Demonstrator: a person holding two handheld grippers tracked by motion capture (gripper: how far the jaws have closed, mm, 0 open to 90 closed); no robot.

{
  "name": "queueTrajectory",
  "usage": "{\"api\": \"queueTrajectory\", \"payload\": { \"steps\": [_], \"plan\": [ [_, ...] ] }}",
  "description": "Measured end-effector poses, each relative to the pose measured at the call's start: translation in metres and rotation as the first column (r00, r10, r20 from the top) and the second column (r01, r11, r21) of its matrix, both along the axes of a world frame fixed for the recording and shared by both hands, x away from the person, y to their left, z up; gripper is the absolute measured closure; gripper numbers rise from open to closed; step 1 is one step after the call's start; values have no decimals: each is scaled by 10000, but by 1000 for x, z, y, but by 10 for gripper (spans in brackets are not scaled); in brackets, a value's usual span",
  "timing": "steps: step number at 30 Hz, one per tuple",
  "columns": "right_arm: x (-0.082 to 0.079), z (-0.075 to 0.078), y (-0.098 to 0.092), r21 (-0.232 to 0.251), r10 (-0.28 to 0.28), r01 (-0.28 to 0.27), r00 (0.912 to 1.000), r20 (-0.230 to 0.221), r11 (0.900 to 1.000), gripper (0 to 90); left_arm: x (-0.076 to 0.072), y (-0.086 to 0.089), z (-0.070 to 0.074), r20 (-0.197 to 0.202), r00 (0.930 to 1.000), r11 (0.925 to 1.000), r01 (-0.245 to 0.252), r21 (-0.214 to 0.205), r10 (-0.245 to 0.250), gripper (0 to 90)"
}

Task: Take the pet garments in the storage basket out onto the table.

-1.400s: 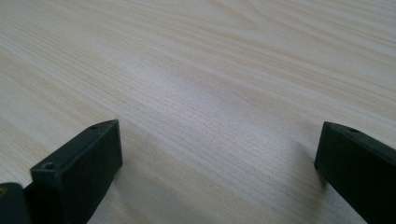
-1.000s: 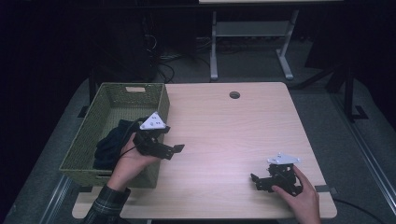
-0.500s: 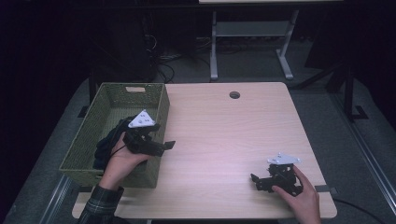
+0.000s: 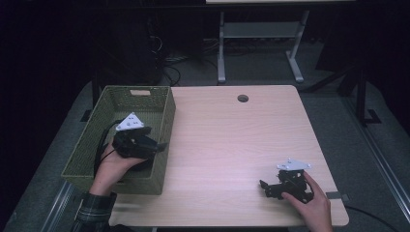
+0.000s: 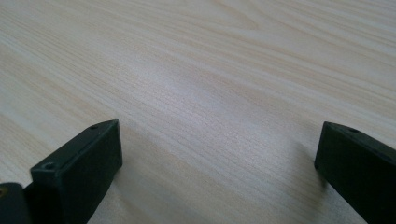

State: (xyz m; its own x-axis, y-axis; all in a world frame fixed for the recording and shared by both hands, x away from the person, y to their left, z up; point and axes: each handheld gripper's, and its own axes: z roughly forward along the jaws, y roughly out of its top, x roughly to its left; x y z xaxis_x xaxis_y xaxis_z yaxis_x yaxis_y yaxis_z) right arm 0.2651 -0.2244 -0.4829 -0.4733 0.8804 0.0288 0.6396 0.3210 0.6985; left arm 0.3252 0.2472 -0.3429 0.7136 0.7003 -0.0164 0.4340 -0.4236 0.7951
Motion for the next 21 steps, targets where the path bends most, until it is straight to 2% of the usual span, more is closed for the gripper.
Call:
{"api": "queueTrajectory", "payload": {
  "steps": [8,21],
  "plan": [
    [0,0,0,4,18,-18,10000,9,10000,5,-1,16,-2,15,9997,9996,-255,82,255,143],
    [0,0,0,4,22,-22,10000,5,10000,5,-4,50,3,90,9945,9945,-1043,-79,1043,143]
  ]
}}
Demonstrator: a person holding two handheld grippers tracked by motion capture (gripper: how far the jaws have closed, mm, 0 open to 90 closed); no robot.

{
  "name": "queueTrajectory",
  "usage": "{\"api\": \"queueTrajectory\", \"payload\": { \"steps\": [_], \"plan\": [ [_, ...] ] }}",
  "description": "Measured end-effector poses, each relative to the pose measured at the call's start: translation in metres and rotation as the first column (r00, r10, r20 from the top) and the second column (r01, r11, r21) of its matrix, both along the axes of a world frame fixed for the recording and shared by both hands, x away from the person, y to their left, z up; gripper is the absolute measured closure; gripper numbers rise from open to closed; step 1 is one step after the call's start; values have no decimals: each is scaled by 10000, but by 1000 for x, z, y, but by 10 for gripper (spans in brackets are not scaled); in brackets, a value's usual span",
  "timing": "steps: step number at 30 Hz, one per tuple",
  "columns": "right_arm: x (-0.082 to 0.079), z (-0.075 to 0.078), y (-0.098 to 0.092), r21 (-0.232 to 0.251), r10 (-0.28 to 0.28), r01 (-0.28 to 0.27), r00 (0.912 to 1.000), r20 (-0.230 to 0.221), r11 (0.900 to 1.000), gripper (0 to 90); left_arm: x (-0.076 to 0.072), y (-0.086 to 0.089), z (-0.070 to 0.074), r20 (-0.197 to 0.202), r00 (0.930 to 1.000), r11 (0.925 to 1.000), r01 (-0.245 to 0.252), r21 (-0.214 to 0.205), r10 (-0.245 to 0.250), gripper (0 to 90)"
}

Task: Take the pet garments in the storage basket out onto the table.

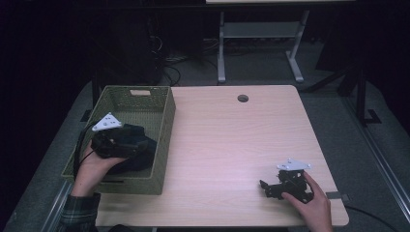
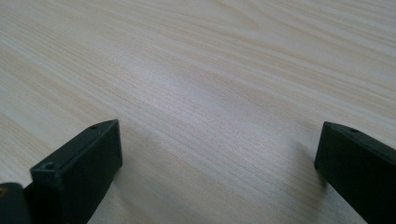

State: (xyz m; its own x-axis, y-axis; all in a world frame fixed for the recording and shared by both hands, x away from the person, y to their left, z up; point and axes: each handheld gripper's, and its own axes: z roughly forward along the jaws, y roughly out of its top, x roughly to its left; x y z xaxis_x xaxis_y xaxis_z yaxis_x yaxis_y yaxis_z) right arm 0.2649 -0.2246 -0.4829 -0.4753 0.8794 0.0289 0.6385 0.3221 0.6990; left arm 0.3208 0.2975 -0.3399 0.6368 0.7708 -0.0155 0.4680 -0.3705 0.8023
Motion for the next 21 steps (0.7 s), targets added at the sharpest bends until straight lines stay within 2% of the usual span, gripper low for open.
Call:
{"api": "queueTrajectory", "payload": {
  "steps": [5,14,21],
  "plan": [
    [0,0,0,-1,2,-2,10000,-1,10000,5,-2,9,-3,-62,9996,9996,-260,63,260,143],
    [0,0,0,-2,4,-4,10000,-1,10000,5,-2,15,-10,-351,9990,9991,-278,335,290,142],
    [0,0,0,-1,3,-3,10000,0,10000,5,0,16,-16,-840,9962,9976,-191,671,247,142]
  ]
}}
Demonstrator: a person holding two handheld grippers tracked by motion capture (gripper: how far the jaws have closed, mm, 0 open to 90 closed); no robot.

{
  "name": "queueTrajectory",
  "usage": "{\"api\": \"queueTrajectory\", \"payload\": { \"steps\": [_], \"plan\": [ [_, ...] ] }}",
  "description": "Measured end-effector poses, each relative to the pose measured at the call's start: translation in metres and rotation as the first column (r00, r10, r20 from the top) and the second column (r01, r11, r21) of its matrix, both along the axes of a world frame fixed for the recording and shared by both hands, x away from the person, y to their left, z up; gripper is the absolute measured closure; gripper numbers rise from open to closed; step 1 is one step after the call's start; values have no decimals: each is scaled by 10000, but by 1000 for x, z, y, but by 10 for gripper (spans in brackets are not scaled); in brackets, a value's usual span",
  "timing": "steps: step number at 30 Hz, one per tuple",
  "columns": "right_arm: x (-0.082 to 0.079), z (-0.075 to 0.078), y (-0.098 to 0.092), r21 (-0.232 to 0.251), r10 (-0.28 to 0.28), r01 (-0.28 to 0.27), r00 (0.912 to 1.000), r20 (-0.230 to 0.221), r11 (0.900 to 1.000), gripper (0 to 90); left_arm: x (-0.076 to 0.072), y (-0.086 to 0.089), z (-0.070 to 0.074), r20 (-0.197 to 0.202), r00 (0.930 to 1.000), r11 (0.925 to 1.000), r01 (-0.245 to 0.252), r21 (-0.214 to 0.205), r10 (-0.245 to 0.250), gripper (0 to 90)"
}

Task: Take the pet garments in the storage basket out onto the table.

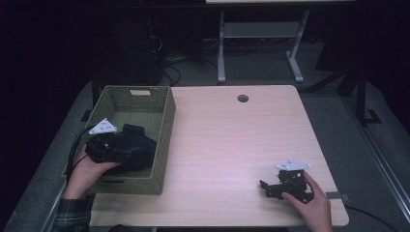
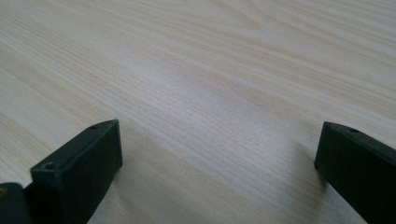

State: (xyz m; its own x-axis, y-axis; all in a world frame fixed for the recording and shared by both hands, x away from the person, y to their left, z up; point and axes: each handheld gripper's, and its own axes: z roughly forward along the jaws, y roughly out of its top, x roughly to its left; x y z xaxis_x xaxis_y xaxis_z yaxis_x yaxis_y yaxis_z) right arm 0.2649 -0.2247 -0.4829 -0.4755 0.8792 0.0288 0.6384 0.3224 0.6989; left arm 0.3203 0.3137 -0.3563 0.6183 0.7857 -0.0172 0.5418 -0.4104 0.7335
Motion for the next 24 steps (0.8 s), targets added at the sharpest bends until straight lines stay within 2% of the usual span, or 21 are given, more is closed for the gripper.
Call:
{"api": "queueTrajectory", "payload": {
  "steps": [6,7,15,23,24],
  "plan": [
    [0,0,0,0,1,-1,10000,0,10000,4,1,1,-4,-347,9994,9998,-62,186,69,142],
    [0,0,0,1,0,0,10000,-2,10000,5,2,1,-5,-478,9988,9993,-42,369,60,142],
    [0,0,0,2,-2,2,10000,-3,10000,5,5,-2,-13,-1050,9945,9963,39,855,51,152],
    [0,0,0,0,2,-2,10000,0,10000,5,6,-1,-15,-1314,9913,9961,212,859,-98,242],
    [0,0,0,1,1,-1,10000,0,10000,5,7,0,-15,-1428,9895,9963,317,799,-200,289]
  ]
}}
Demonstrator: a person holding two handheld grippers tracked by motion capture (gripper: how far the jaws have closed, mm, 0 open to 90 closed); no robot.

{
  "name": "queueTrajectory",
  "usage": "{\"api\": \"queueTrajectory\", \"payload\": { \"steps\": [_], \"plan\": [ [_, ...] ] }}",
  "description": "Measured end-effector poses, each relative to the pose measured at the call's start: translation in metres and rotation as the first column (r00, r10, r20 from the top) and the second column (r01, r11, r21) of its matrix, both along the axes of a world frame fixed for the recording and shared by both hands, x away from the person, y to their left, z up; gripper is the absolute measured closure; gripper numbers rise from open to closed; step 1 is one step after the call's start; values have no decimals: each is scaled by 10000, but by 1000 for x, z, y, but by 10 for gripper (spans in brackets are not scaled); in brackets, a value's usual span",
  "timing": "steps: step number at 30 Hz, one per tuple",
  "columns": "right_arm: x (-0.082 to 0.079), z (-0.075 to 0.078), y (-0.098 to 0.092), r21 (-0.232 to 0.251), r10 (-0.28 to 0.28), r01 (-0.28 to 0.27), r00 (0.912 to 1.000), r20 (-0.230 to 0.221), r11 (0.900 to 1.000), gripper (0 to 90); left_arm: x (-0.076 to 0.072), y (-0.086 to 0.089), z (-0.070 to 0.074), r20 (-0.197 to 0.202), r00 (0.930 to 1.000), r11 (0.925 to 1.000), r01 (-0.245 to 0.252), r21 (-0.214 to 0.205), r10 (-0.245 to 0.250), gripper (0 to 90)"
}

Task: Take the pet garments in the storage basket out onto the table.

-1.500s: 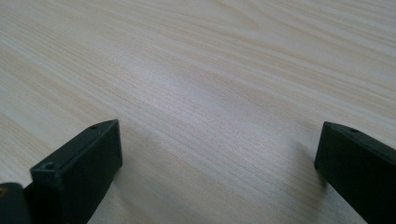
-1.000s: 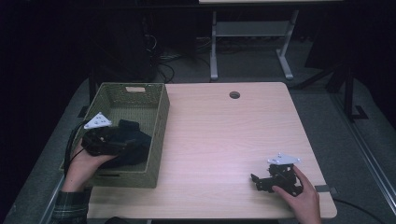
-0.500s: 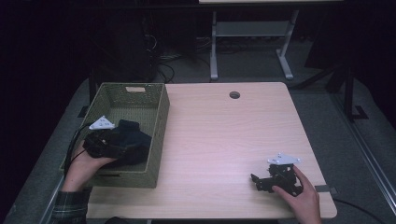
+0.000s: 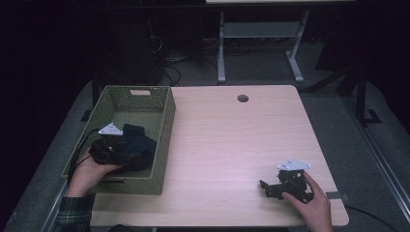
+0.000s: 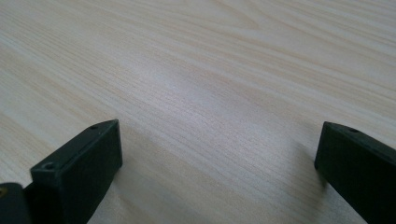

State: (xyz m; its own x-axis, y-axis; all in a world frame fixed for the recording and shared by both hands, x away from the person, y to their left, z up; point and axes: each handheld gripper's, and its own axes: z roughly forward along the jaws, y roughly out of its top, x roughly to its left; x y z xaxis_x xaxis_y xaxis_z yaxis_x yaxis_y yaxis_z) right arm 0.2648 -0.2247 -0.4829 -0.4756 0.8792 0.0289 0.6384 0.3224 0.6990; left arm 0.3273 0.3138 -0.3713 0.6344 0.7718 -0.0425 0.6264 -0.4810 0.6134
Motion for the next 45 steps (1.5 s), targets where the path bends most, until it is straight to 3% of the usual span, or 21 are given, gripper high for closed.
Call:
{"api": "queueTrajectory", "payload": {
  "steps": [4,9,14,18,19,24,25,33,45],
  "plan": [
    [0,0,0,-1,0,0,10000,-1,10000,5,1,1,0,-47,10000,10000,73,-53,-73,381],
    [0,0,0,0,0,0,10000,0,10000,5,2,3,0,-79,9999,9998,-145,-108,145,628],
    [0,0,0,1,-2,2,10000,-1,10000,4,2,5,2,23,9996,9995,-289,-155,290,681],
    [0,0,0,1,0,0,10000,3,10000,5,2,14,9,366,9966,9937,-701,-878,736,693],
    [0,0,0,1,-2,2,10000,-1,10000,5,2,14,9,366,9966,9937,-701,-878,736,694],
    [0,0,0,-2,4,-4,10000,5,10000,4,-2,24,20,814,9899,9778,-992,-1844,1158,701],
    [0,0,0,-2,4,-4,10000,5,10000,4,-2,24,20,814,9899,9778,-992,-1844,1158,702],
    [0,0,0,0,-2,2,10000,-1,10000,4,-5,28,31,1315,9811,9542,-1002,-2820,1419,704],
    [0,0,0,2,-7,7,10000,-4,10000,5,-5,27,52,1817,9711,9293,-806,-3605,1546,705]
  ]
}}
